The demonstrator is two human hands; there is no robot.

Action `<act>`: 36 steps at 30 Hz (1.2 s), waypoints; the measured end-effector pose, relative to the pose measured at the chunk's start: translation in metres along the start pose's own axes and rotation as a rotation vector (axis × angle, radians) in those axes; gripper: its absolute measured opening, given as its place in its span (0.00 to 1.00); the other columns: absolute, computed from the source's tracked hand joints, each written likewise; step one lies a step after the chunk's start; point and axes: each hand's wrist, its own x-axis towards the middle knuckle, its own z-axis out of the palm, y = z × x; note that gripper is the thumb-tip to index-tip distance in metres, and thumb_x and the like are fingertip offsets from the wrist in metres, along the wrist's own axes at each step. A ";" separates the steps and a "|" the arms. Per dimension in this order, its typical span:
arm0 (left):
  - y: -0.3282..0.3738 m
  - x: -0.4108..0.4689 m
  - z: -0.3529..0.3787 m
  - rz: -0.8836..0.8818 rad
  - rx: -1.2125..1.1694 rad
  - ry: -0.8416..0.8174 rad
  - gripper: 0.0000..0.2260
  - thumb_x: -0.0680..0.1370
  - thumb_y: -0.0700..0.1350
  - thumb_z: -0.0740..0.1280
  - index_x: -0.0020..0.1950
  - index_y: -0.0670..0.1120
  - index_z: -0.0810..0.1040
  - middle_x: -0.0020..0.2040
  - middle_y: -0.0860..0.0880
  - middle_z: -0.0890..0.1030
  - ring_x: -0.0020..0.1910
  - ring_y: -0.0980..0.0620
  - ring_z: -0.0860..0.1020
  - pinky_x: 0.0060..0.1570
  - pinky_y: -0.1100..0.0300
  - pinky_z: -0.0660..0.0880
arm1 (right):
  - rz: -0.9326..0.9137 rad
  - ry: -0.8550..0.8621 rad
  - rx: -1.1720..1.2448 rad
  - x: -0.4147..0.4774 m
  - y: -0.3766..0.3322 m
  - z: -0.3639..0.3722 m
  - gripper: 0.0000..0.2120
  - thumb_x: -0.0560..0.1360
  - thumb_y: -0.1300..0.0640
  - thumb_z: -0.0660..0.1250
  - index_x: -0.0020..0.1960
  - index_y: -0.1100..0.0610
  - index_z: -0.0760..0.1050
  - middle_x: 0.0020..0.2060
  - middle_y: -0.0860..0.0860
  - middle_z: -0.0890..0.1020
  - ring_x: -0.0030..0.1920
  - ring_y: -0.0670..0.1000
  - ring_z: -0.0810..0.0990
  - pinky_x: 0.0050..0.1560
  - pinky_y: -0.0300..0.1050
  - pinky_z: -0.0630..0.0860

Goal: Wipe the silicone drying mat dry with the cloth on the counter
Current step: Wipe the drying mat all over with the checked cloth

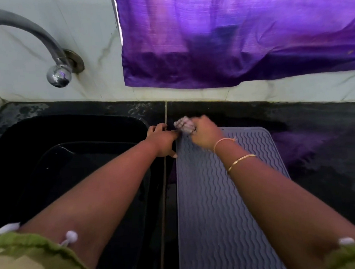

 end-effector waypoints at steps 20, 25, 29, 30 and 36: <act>0.006 0.006 -0.020 -0.031 0.382 -0.125 0.21 0.82 0.54 0.54 0.75 0.61 0.55 0.78 0.46 0.44 0.73 0.37 0.32 0.67 0.33 0.35 | -0.390 -0.350 -0.234 -0.104 0.006 0.025 0.22 0.70 0.63 0.63 0.62 0.50 0.75 0.56 0.50 0.73 0.58 0.54 0.69 0.58 0.54 0.68; -0.002 0.005 -0.015 -0.079 0.245 -0.149 0.20 0.83 0.54 0.53 0.74 0.65 0.54 0.78 0.46 0.41 0.72 0.38 0.29 0.66 0.33 0.33 | -0.196 -0.224 0.198 -0.079 0.005 -0.018 0.07 0.72 0.66 0.64 0.45 0.55 0.76 0.43 0.49 0.77 0.46 0.47 0.76 0.49 0.45 0.77; 0.002 0.000 -0.006 -0.129 0.172 -0.117 0.21 0.80 0.62 0.50 0.74 0.65 0.57 0.79 0.47 0.46 0.73 0.39 0.31 0.62 0.28 0.31 | -0.175 0.062 0.170 -0.036 0.001 -0.045 0.15 0.72 0.68 0.61 0.55 0.56 0.77 0.51 0.55 0.77 0.51 0.53 0.75 0.47 0.41 0.73; 0.003 -0.001 -0.004 -0.136 0.192 -0.103 0.21 0.80 0.62 0.50 0.74 0.64 0.58 0.79 0.47 0.47 0.73 0.39 0.31 0.61 0.27 0.31 | -0.164 0.099 0.136 -0.027 0.000 -0.045 0.15 0.71 0.68 0.61 0.55 0.58 0.77 0.52 0.57 0.78 0.52 0.55 0.76 0.49 0.45 0.74; 0.010 -0.001 0.004 -0.191 0.345 -0.030 0.23 0.82 0.54 0.53 0.75 0.65 0.50 0.78 0.46 0.49 0.73 0.37 0.32 0.58 0.25 0.31 | -0.107 -0.037 -0.072 -0.036 -0.005 0.025 0.04 0.69 0.54 0.66 0.41 0.52 0.78 0.38 0.53 0.79 0.43 0.56 0.78 0.41 0.44 0.71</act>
